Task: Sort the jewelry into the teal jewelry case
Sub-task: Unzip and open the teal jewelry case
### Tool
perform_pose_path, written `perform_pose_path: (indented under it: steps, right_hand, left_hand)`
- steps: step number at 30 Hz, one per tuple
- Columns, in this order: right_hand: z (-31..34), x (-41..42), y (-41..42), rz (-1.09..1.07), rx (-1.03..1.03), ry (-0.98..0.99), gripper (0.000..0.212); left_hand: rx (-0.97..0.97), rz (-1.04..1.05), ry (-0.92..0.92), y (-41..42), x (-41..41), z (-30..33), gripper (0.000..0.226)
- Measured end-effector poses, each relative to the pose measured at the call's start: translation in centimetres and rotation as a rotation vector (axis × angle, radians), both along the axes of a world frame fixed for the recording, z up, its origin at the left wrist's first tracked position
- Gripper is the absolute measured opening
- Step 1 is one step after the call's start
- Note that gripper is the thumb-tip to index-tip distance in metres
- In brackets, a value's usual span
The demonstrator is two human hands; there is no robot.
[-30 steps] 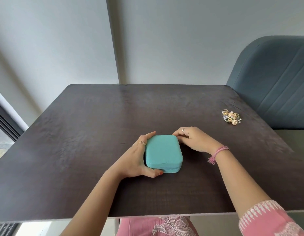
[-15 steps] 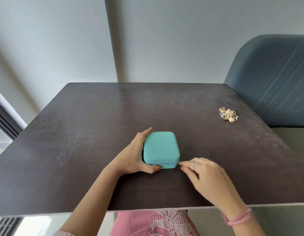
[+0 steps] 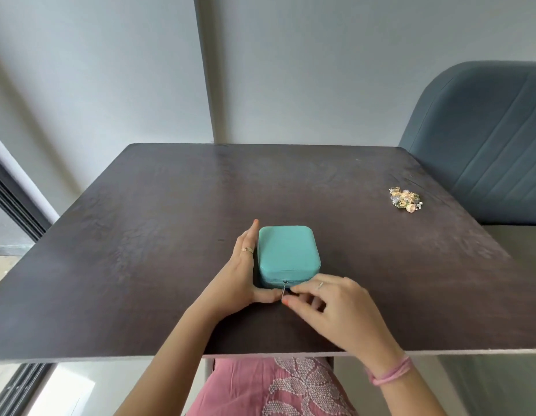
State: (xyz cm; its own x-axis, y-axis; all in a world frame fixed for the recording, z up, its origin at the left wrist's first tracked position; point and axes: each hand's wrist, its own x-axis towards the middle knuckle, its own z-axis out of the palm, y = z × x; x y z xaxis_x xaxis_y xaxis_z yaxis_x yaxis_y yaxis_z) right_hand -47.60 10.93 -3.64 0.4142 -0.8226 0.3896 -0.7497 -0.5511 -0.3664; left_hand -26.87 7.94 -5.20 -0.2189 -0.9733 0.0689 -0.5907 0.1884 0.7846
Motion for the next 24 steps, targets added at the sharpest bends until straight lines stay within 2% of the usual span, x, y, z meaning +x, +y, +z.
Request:
perform_pose_path:
  steps: [4, 7, 9, 12, 14, 16, 24]
  right_hand:
    - [1.4, -2.3, -2.5, -0.05, 0.06, -0.48, 0.032]
    - [1.1, -2.2, -4.9, -0.109, 0.174, -0.678, 0.005]
    - [0.5, -1.6, -6.4, -0.031, 0.286, -0.684, 0.021]
    - [0.1, -0.6, -7.8, 0.093, 0.441, -0.654, 0.038]
    - [-0.2, 0.0, -7.9, 0.129, 0.476, -0.561, 0.04]
    - [-0.3, 0.3, -7.6, 0.124, 0.49, -0.495, 0.037]
    - [-0.6, 0.2, -7.2, 0.128, 0.495, -0.537, 0.035]
  left_hand:
    - [0.004, 0.057, 0.031, 2.7, 0.4, -0.4, 0.118]
    - [-0.008, 0.227, 0.06, 4.7, -0.9, 0.1, 0.095]
    - [-0.048, 0.403, 0.093, 5.6, -2.7, 0.6, 0.072]
    - [-0.107, 0.524, -0.047, 5.8, -5.1, 0.6, 0.055]
    - [-0.132, 0.555, -0.135, 5.4, -5.8, 0.6, 0.05]
    - [-0.113, 0.578, -0.149, 5.0, -6.1, 0.6, 0.046]
    - [-0.241, 0.559, -0.154, 5.3, -6.0, -0.1, 0.019]
